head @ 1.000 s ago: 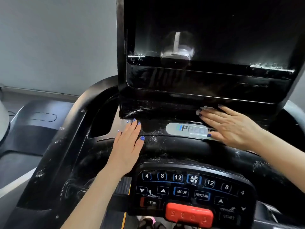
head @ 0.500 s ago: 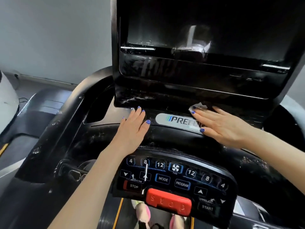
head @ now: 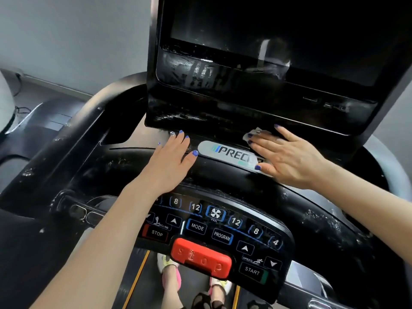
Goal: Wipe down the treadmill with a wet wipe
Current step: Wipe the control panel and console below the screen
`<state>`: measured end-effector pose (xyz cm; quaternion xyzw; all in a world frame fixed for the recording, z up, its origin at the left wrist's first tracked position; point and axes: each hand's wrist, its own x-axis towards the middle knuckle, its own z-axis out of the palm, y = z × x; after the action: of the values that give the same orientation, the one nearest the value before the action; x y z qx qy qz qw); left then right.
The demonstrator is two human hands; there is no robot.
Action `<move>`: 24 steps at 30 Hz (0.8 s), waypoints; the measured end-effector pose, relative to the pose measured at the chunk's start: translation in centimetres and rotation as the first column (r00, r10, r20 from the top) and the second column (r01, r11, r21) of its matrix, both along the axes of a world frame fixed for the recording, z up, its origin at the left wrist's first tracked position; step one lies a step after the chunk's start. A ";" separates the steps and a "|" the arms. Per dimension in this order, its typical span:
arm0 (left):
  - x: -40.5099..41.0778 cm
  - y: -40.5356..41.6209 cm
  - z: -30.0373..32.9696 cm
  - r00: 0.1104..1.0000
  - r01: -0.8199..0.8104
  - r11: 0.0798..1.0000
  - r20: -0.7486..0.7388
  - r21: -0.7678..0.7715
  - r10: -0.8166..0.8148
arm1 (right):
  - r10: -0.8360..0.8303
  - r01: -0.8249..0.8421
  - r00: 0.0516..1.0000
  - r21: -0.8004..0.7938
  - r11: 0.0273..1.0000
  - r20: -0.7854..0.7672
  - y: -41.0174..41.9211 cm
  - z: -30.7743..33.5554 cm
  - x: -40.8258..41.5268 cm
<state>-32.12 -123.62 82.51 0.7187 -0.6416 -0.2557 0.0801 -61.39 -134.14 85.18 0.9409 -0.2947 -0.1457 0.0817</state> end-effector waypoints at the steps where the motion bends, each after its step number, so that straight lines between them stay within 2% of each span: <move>1: -0.2 0.0 0.0 1.000 0.002 1.000 0.014 -0.001 -0.002 | 0.010 -0.010 1.000 -0.039 0.999 0.005 -0.2 -0.1 0.1; 5: -0.3 -0.1 -0.4 0.999 0.024 1.000 0.046 0.001 -0.024 | -0.042 0.043 0.999 -0.054 0.998 0.003 -0.2 -0.6 0.2; 10: -0.1 0.1 -0.5 0.998 0.030 1.000 0.052 -0.003 -0.029 | -0.129 0.115 0.989 0.168 0.979 0.073 1.3 -1.0 -1.8; 12: -0.1 0.1 -0.6 0.998 0.035 0.999 0.059 -0.012 -0.034 | -0.174 0.157 0.982 0.209 0.965 0.067 1.7 -0.5 -2.3; 19: -0.5 0.1 -0.3 0.992 0.097 0.995 0.089 -0.027 -0.094 | -0.022 0.037 0.988 -0.095 0.995 0.150 1.6 -0.4 -1.7; 22: -1.6 0.0 0.5 0.982 0.185 0.981 0.040 -0.065 -0.183 | 0.069 -0.045 0.986 -0.158 0.986 0.150 1.6 -0.3 -2.1; 24: -2.4 -0.3 0.6 0.975 0.224 0.973 0.017 -0.056 -0.223 | 0.101 -0.086 0.987 -0.123 0.989 0.128 1.3 -0.6 -2.5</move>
<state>-34.49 -123.94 83.11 0.6405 -0.7260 -0.2407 0.0684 -63.89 -132.87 84.55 0.9549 -0.2631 -0.0606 0.1236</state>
